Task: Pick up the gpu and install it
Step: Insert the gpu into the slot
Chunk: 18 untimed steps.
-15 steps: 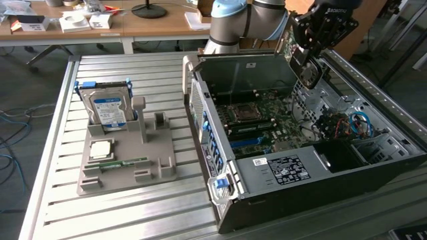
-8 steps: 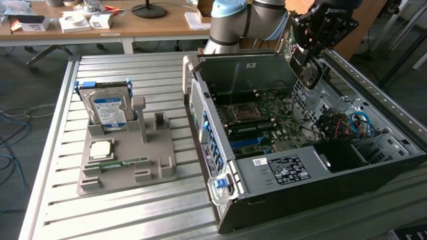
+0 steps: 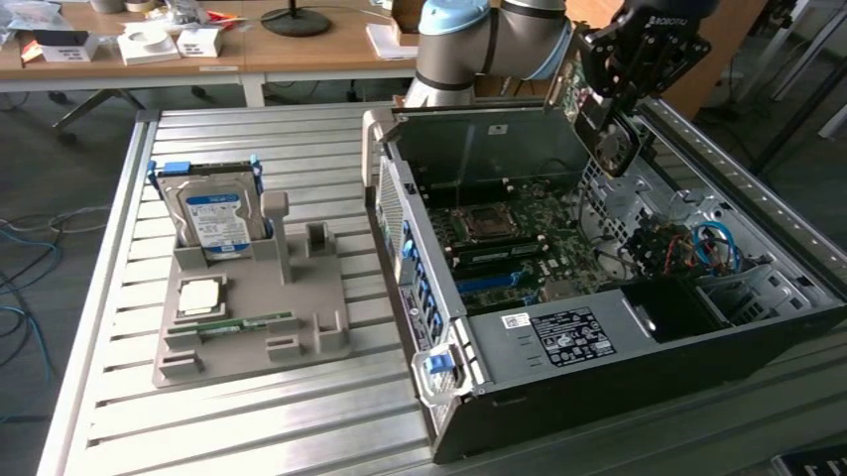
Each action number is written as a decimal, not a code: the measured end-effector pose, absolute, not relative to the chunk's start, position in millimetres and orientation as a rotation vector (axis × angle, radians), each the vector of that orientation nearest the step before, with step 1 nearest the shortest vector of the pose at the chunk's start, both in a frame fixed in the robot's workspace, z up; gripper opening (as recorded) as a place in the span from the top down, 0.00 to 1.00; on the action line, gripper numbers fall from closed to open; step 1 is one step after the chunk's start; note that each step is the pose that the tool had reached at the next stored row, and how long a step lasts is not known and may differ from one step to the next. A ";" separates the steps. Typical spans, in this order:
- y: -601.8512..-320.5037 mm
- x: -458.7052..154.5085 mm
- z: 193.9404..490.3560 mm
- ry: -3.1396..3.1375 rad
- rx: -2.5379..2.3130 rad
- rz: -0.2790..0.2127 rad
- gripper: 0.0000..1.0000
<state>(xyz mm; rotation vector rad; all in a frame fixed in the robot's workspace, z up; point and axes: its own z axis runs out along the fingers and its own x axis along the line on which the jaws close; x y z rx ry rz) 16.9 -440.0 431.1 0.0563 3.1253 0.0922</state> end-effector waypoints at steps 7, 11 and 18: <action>-440.0 15.9 431.0 3.127 -0.023 0.088 0.74; -440.0 15.5 431.1 3.127 -0.099 0.082 0.74; -440.0 15.3 431.1 3.120 -0.278 0.072 0.74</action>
